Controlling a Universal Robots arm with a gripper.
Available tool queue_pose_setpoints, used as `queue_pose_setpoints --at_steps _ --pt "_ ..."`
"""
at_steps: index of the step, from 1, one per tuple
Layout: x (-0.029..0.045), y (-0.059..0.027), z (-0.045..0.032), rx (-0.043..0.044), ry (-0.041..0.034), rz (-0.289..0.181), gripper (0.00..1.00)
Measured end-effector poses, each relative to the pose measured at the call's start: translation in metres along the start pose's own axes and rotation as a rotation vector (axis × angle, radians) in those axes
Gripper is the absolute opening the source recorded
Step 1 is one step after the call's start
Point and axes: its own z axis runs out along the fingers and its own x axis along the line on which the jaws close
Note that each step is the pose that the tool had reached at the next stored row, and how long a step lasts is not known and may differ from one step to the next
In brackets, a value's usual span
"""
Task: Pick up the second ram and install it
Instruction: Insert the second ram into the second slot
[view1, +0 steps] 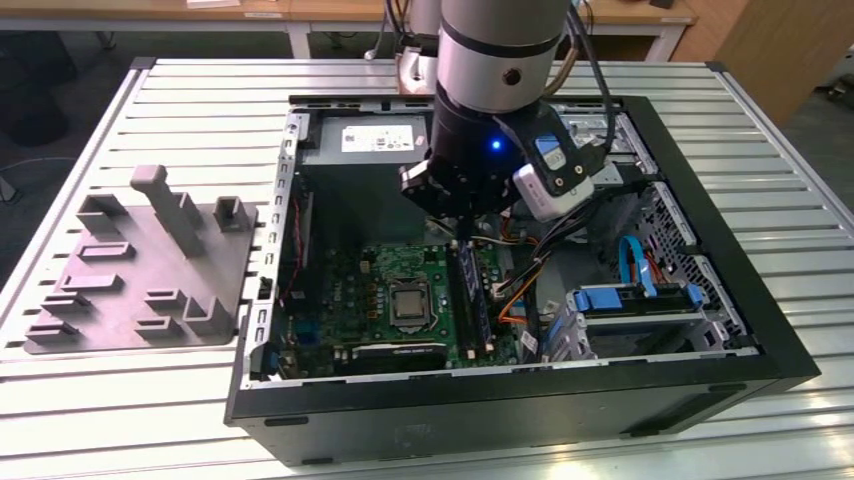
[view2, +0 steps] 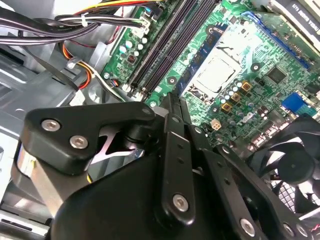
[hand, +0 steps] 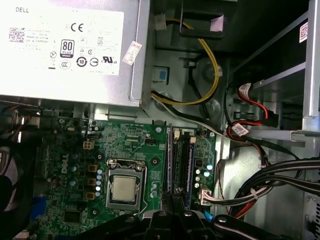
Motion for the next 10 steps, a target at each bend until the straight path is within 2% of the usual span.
queue_pose_setpoints --at_steps 10 --pt "0.0 0.0 -0.0005 0.0001 -0.0007 0.0 0.11"
